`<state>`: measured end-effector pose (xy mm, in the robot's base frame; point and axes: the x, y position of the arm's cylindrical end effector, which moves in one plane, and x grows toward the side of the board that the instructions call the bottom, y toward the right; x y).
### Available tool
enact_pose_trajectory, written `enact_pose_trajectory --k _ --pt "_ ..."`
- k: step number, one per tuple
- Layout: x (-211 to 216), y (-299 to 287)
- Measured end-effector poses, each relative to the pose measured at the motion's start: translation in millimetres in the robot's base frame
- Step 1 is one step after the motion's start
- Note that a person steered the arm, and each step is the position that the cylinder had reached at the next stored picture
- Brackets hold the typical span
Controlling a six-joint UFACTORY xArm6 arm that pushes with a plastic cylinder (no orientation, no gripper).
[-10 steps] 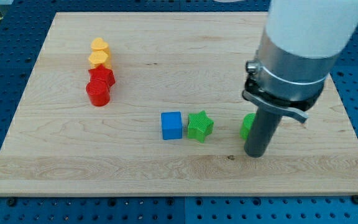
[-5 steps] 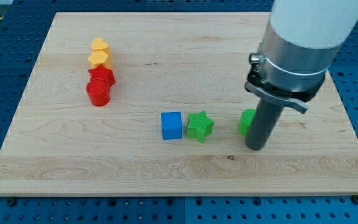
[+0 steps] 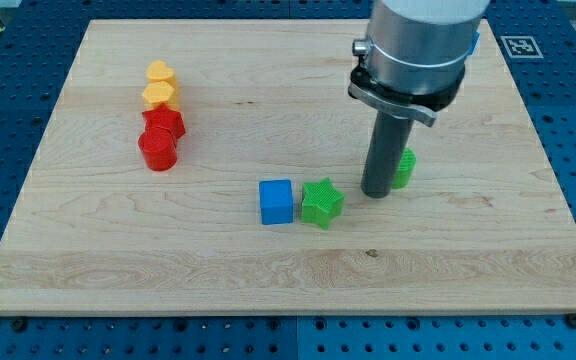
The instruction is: Push the green circle towards top right
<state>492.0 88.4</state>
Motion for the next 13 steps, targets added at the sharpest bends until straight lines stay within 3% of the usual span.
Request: enact_pose_trajectory --k 9,13 --pt "-51.6 92.5" --pt "-105.0 105.8"
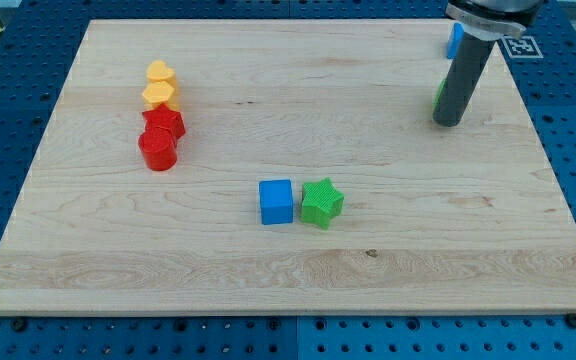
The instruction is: Push the green circle towards top right
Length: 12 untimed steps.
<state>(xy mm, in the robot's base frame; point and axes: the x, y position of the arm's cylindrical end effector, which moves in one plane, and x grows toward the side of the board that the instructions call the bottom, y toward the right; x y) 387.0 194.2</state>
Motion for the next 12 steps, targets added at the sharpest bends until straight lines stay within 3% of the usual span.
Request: enact_pose_trajectory --k 3,6,9,12 --pt "-47.4 27.8" --pt "-38.8 94.9" --pt "-53.1 86.6" --pt "-66.2 38.9"
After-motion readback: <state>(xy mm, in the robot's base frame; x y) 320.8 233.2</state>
